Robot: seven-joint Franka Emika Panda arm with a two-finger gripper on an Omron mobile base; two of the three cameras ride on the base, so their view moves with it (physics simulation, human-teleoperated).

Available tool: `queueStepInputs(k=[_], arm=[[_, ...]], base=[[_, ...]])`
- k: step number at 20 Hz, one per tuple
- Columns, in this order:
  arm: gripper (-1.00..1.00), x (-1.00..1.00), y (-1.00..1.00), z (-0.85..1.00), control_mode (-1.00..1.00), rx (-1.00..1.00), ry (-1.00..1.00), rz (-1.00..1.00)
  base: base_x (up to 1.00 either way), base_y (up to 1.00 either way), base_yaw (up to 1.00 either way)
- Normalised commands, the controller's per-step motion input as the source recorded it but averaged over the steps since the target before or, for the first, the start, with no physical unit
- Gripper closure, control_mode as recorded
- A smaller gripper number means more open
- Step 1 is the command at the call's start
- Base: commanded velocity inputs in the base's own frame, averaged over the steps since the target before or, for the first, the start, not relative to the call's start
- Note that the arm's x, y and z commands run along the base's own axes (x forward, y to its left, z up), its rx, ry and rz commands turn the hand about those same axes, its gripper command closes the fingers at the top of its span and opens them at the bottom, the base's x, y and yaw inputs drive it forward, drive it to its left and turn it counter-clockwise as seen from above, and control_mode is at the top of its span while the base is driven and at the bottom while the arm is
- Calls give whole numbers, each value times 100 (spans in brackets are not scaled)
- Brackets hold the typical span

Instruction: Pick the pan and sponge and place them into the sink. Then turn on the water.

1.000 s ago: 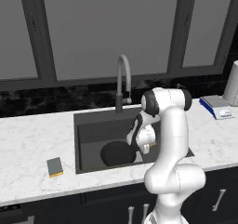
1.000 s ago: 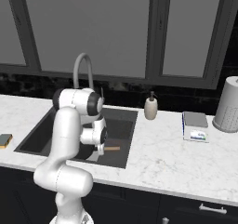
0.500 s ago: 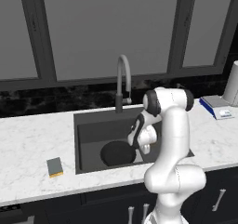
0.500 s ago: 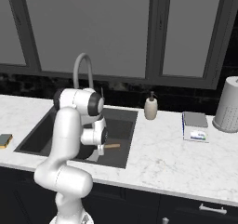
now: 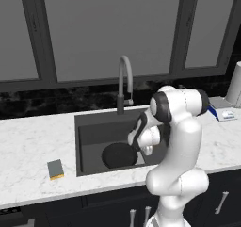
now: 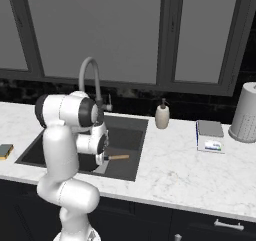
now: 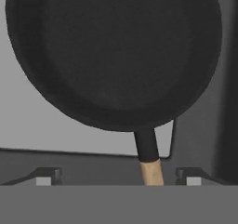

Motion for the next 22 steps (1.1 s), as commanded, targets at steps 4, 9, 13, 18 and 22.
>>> queueStepInputs(k=[4,9,13,18,22], arm=[[-100,-43,-9,100,-100,12,0,-10],[-100,-26,-26,100,-100,16,0,-11],[-100,0,-21,100,-100,16,0,-7],[-100,0,-1,100,-100,11,5,-8],[-100,0,-3,100,-100,11,15,-7]], base=[[0,0,0],[0,0,0],[0,0,0],[0,0,0],[0,0,0]])
